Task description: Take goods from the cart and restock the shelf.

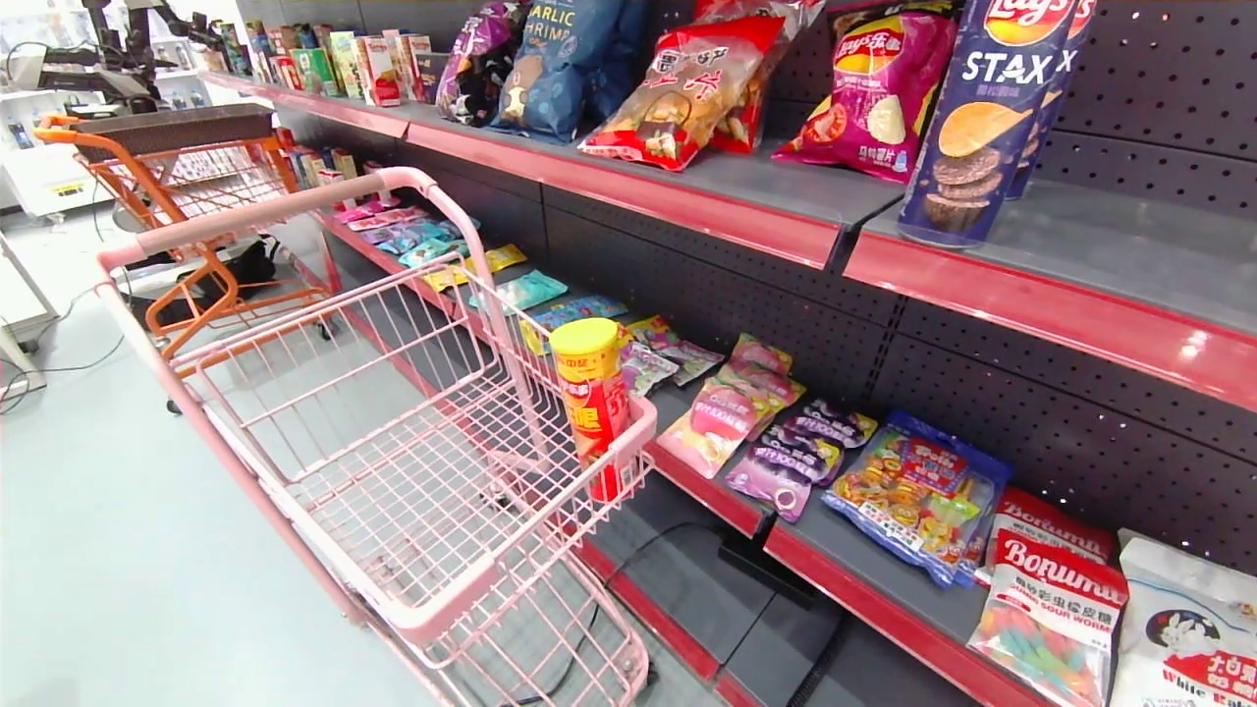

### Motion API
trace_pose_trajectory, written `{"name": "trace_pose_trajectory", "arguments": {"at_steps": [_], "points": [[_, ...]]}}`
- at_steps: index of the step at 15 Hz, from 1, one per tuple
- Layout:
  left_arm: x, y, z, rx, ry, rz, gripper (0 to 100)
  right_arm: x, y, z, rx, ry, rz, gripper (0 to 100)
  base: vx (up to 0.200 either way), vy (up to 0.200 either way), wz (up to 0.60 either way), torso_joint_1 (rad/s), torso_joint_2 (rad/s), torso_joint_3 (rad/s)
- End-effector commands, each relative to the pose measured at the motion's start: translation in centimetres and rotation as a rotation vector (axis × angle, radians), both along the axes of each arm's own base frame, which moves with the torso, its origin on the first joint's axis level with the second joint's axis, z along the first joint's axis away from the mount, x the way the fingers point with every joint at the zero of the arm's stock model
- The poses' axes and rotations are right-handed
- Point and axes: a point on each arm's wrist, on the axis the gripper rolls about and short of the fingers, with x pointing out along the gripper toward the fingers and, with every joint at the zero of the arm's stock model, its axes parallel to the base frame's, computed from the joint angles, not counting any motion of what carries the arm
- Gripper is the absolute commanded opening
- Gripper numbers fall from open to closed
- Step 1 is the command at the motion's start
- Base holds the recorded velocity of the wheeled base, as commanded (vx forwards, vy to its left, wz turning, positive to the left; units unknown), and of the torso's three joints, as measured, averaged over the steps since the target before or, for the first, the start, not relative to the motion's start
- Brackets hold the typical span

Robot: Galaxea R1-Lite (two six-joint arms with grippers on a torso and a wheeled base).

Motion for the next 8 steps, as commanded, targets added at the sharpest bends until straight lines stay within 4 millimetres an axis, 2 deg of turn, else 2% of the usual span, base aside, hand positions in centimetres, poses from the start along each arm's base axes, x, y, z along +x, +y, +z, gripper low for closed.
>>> {"name": "trace_pose_trajectory", "arguments": {"at_steps": [1, 2, 4, 5, 6, 7, 8], "points": [[7.6, 0.0, 15.2, -0.149, 0.032, 0.011, 100, 0.0, 0.0, 0.0, -0.001, 0.001, 0.0, 100, 0.0, 0.0, 0.0, 0.0, 0.0, 0.0], [11.5, 0.0, 16.8, -0.129, 0.096, 0.027, 100, 0.0, 0.0, 0.0, -0.003, 0.001, 0.0, 100, 0.0, 0.0, 0.0, 0.0, 0.0, 0.0], [17.1, 0.0, 14.8, 0.109, 0.245, 0.04, 100, 0.0, 0.0, 0.0, -0.001, 0.002, 0.0, 100, 0.0, 0.0, 0.0, 0.0, 0.0, 0.0], [20.9, -0.1, 13.8, 0.121, 0.286, 0.018, 100, 0.0, 0.0, 0.0, -0.001, 0.001, 0.0, 100, 0.0, 0.0, 0.0, 0.0, 0.0, 0.0], [23.6, -0.5, 13.5, 0.119, 0.279, -0.052, 100, 0.0, 0.0, 0.0, -0.001, 0.001, 0.0, 100, 0.0, 0.0, 0.0, 0.0, 0.0, 0.0], [25.6, -1.2, 12.9, 0.114, 0.283, -0.166, 100, 0.0, 0.0, 0.0, -0.001, 0.001, 0.0, 100, 0.0, 0.0, 0.0, 0.0, 0.0, 0.0], [25.6, -1.2, 12.9, 0.114, 0.283, -0.166, 100, 0.0, 0.0, 0.0, -0.001, 0.001, 0.0, 100, 0.0, 0.0, 0.0, 0.0, 0.0, 0.0]]}}
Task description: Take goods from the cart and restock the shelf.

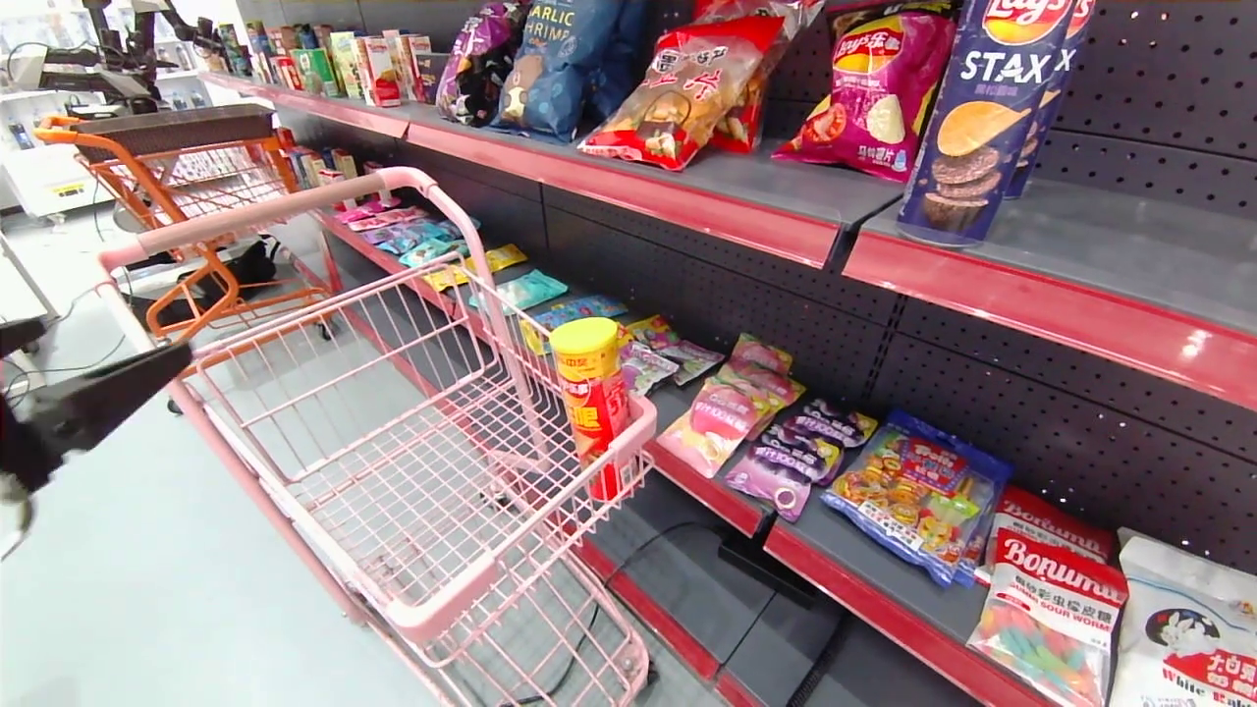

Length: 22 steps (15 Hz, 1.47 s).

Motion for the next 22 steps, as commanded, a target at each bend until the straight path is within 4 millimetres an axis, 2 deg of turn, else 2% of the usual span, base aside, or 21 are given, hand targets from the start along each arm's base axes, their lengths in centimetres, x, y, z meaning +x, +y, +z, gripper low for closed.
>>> {"name": "trace_pose_trajectory", "arguments": {"at_steps": [1, 3, 4, 5, 6, 7, 9, 11, 14, 18, 22], "points": [[13.2, -2.2, -3.0, 0.015, 0.165, -0.266, 100, 0.0, 0.0, 0.0, -0.001, 0.0, 0.0, 100, 0.0, 0.0, 0.0, 0.0, 0.0, 0.0], [16.6, -4.6, -4.7, 0.012, 0.178, -0.338, 100, 0.0, 0.0, 0.0, -0.002, 0.0, 0.0, 100, 0.0, 0.0, 0.0, 0.0, 0.0, 0.0], [16.7, -4.7, -4.8, 0.012, 0.178, -0.341, 100, 0.0, 0.0, 0.0, -0.002, 0.0, 0.0, 100, 0.0, 0.0, 0.0, 0.0, 0.0, 0.0], [17.7, -8.2, -6.4, -0.004, 0.176, -0.442, 100, 0.0, 0.0, 0.0, -0.004, 0.0, 0.0, 100, 0.0, 0.0, 0.0, 0.0, 0.0, 0.0], [17.7, -9.9, -6.7, -0.033, 0.193, -0.498, 100, 0.0, 0.0, 0.0, -0.004, 0.0, 0.0, 100, 0.0, 0.0, 0.0, 0.0, 0.0, 0.0], [18.0, -10.7, -7.0, -0.048, 0.204, -0.54, 100, 0.0, 0.0, 0.0, -0.004, 0.0, 0.0, 100, 0.0, 0.0, 0.0, 0.0, 0.0, 0.0], [19.5, -11.6, -8.3, -0.053, 0.209, -0.584, 100, 0.0, 0.0, 0.0, -0.005, 0.0, 0.0, 100, 0.0, 0.0, 0.0, 0.0, 0.0, 0.0], [20.1, -11.9, -9.4, -0.051, 0.219, -0.582, 100, 0.0, 0.0, 0.0, -0.005, 0.0, 0.002, 100, 0.0, 0.0, 0.0, 0.0, 0.0, 0.0], [20.7, -12.0, -10.1, -0.052, 0.236, -0.578, 100, 0.0, 0.0, 0.0, -0.005, 0.0, 0.002, 100, 0.0, 0.0, 0.0, 0.0, 0.0, 0.0], [23.1, -13.5, -11.9, -0.049, 0.185, -0.568, 100, 0.0, 0.0, 0.0, -0.007, 0.0, 0.002, 100, 0.0, 0.0, 0.0, 0.0, 0.0, 0.0], [24.2, -14.5, -12.6, -0.051, 0.18, -0.582, 100, 0.0, 0.0, 0.0, -0.007, 0.0, 0.002, 100, 0.0, 0.0, 0.0, 0.0, 0.0, 0.0]]}}
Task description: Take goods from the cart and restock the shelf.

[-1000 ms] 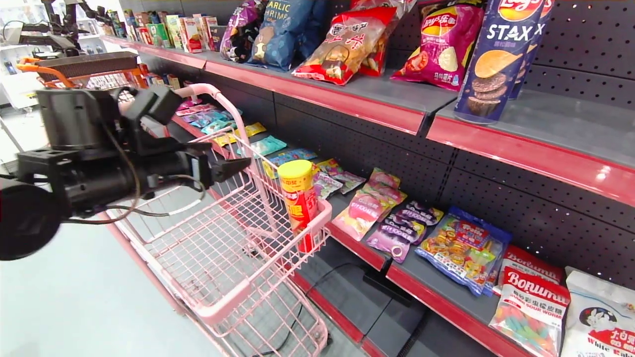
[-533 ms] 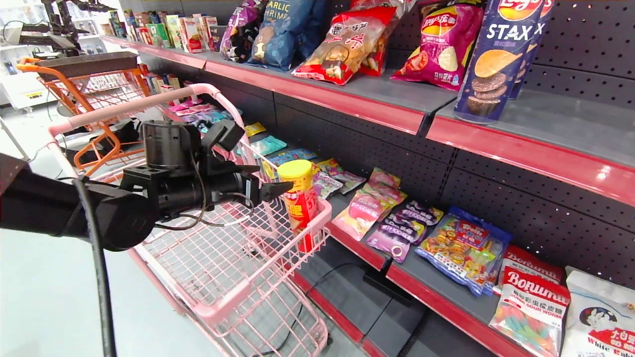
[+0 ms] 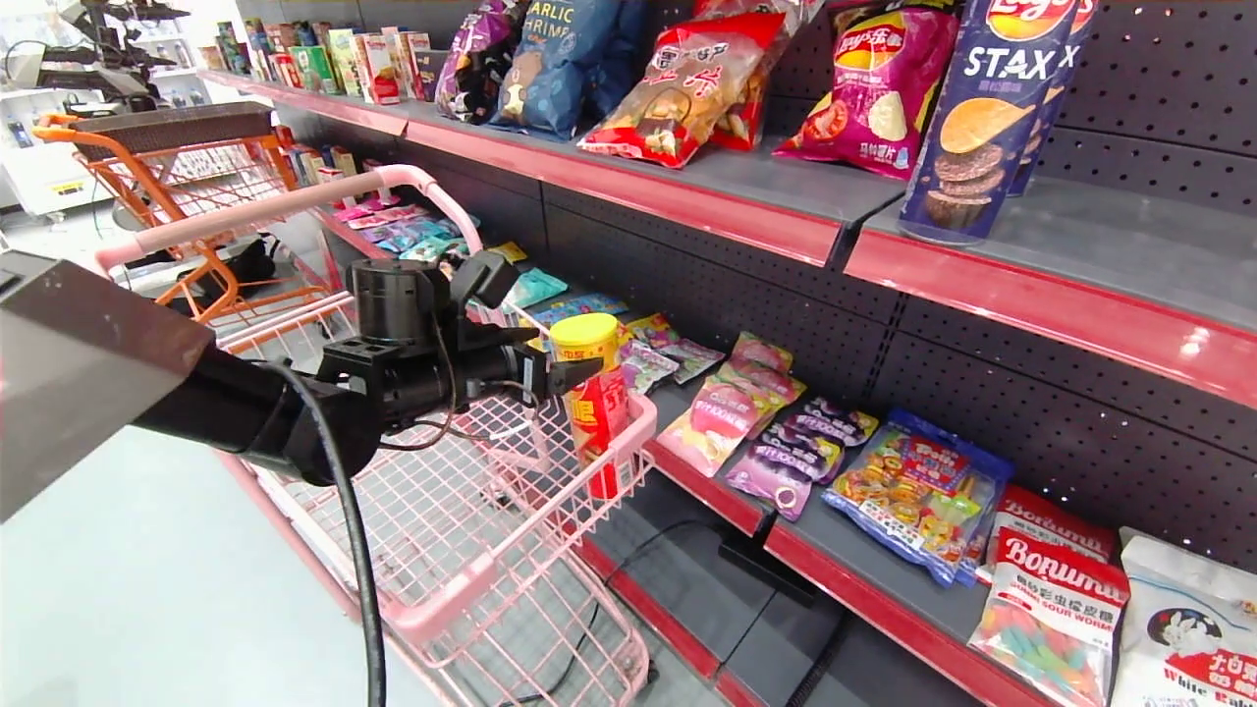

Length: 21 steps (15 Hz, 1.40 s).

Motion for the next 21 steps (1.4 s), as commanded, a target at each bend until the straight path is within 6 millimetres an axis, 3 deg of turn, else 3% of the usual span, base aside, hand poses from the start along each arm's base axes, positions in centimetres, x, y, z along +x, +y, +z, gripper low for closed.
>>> {"name": "trace_pose_trajectory", "arguments": {"at_steps": [1, 10, 11, 17, 21], "points": [[0.6, -0.7, -0.8, 0.003, 0.011, -0.01, 100, 0.0, 0.0, 0.0, -0.001, 0.001, 0.001, 100, 0.0, 0.0, 0.0, 0.0, 0.0, 0.0], [0.7, -2.5, -1.8, -0.007, 0.041, -0.029, 100, 0.0, 0.0, 0.0, -0.001, 0.001, 0.001, 100, 0.0, 0.0, 0.0, 0.0, 0.0, 0.0], [1.0, -2.8, -1.8, -0.015, 0.021, -0.01, 0, 0.0, 0.0, 0.0, -0.001, 0.001, 0.001, 100, 0.0, 0.0, 0.0, 0.0, 0.0, 0.0], [0.6, -3.7, -1.4, -0.069, 0.021, 0.0, 0, 0.0, 0.0, 0.0, -0.001, 0.001, 0.001, 100, 0.0, 0.0, 0.0, 0.0, 0.0, 0.0], [-3.4, -0.5, 5.7, -0.093, -0.031, 0.062, 0, 0.0, 0.0, 0.0, 0.001, 0.001, 0.001, 100, 0.0, 0.0, 0.0, 0.0, 0.0, 0.0]]}}
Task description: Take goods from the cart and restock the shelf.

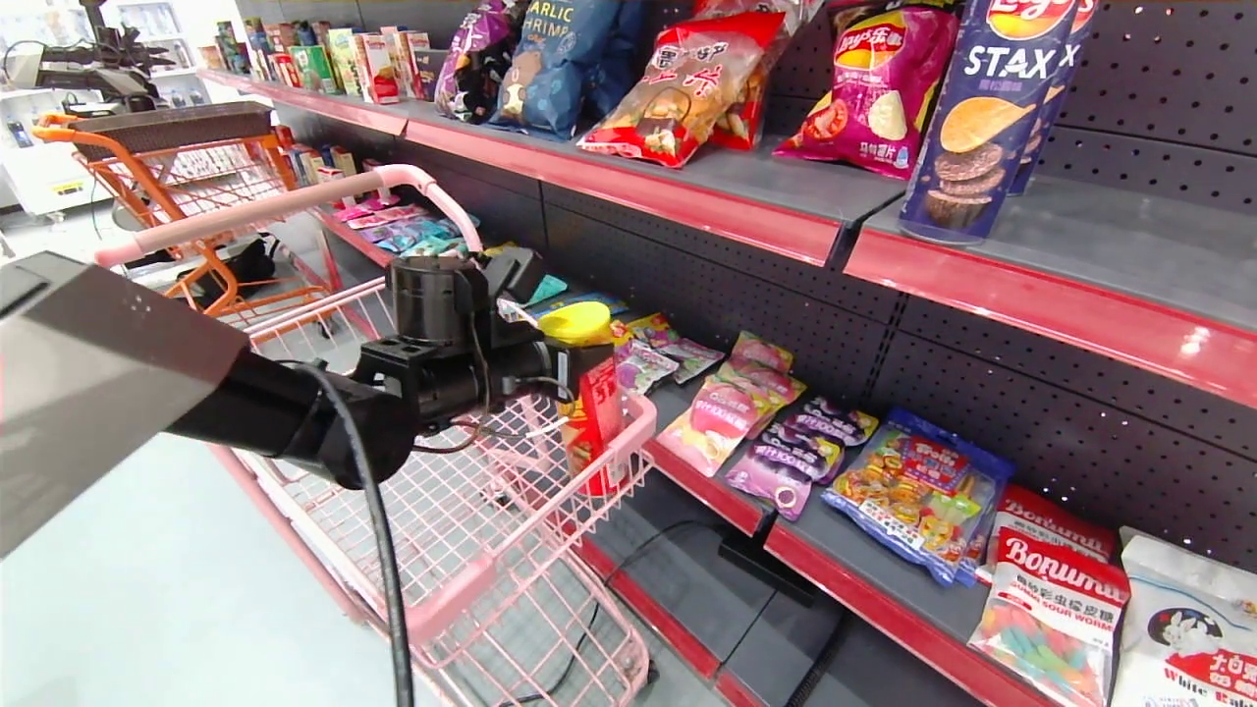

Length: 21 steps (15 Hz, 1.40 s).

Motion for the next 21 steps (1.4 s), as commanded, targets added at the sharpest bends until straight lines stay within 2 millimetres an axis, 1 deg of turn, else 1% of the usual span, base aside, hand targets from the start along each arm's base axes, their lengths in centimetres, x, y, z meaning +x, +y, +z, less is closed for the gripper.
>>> {"name": "trace_pose_trajectory", "arguments": {"at_steps": [1, 2, 3, 4, 5, 6, 7, 8, 9, 10, 11, 12, 13, 15, 16, 19, 21], "points": [[-4.1, 3.6, 6.8, -0.026, -0.081, 0.079, 0, 0.0, 0.0, 0.0, 0.0, 0.0, 0.0, 100, 0.0, 0.0, 0.0, 0.0, 0.0, 0.0], [-5.9, 5.1, 9.1, -0.025, -0.098, 0.13, 0, 0.0, 0.0, 0.0, 0.0, 0.0, 0.0, 100, 0.0, 0.0, 0.0, 0.0, 0.0, 0.0], [-8.3, 6.9, 11.4, -0.015, -0.101, 0.19, 0, 0.0, 0.0, 0.0, 0.0, 0.0, 0.0, 100, 0.0, 0.0, 0.0, 0.0, 0.0, 0.0], [-10.9, 8.6, 13.2, 0.002, -0.091, 0.23, 0, 0.0, 0.0, 0.0, 0.003, 0.0, -0.001, 100, 0.0, 0.0, 0.0, 0.0, 0.0, 0.0], [-14.0, 10.2, 14.6, 0.022, -0.078, 0.255, 0, 0.0, 0.0, 0.0, 0.006, 0.0, 0.0, 100, 0.0, 0.0, 0.0, 0.0, 0.0, 0.0], [-17.3, 11.6, 15.5, 0.04, -0.062, 0.272, 0, 0.0, 0.0, 0.0, 0.006, 0.0, -0.001, 100, 0.0, 0.0, 0.0, 0.0, 0.0, 0.0], [-19.9, 12.4, 15.7, 0.051, -0.045, 0.28, 0, 0.0, 0.0, 0.0, 0.008, 0.0, -0.001, 100, 0.0, 0.0, 0.0, 0.0, 0.0, 0.0], [-23.8, 13.5, 15.3, 0.059, -0.048, 0.294, 0, 0.0, 0.0, 0.0, 0.008, 0.0, -0.001, 100, 0.0, 0.0, 0.0, 0.0, 0.0, 0.0], [-26.3, 14.2, 14.3, 0.068, -0.072, 0.303, 0, 0.0, 0.0, 0.0, 0.006, 0.0, 0.0, 100, 0.0, 0.0, 0.0, 0.0, 0.0, 0.0], [-27.6, 14.6, 13.6, 0.074, -0.085, 0.312, 0, 0.0, 0.0, 0.0, 0.006, 0.0, -0.001, 100, 0.0, 0.0, 0.0, 0.0, 0.0, 0.0], [-30.2, 15.3, 12.0, 0.108, -0.129, 0.337, 0, 0.0, 0.0, 0.0, 0.008, 0.0, -0.001, 100, 0.0, 0.0, 0.0, 0.0, 0.0, 0.0], [-31.0, 15.5, 11.4, 0.125, -0.147, 0.342, 0, 0.0, 0.0, 0.0, 0.008, 0.0, -0.001, 100, 0.0, 0.0, 0.0, 0.0, 0.0, 0.0], [-32.6, 15.9, 10.3, 0.134, -0.181, 0.36, 0, 0.0, 0.0, 0.0, 0.006, 0.0, -0.001, 100, 0.0, 0.0, 0.0, 0.007, -0.09, -0.056], [-34.4, 16.4, 9.5, 0.127, -0.228, 0.376, 0, 0.0, 0.0, 0.0, 0.006, 0.0, -0.001, 100, 0.0, 0.0, 0.0, 0.066, -0.31, -0.232], [-34.7, 16.5, 9.5, 0.136, -0.244, 0.398, 0, 0.0, 0.0, 0.0, 0.005, 0.0, -0.001, 100, 0.0, 0.0, 0.0, 0.11, -0.42, -0.305], [-34.6, 16.9, 9.9, 0.172, -0.28, 0.57, 0, 0.0, 0.0, 0.0, 0.006, 0.0, -0.001, 100, 0.0, 0.0, 0.0, 0.139, -0.47, -0.336], [-34.6, 17.0, 10.3, 0.166, -0.306, 0.639, 0, 0.0, 0.0, 0.0, 0.008, 0.0, -0.001, 100, 0.0, 0.0, 0.0, 0.164, -0.51, -0.347]]}}
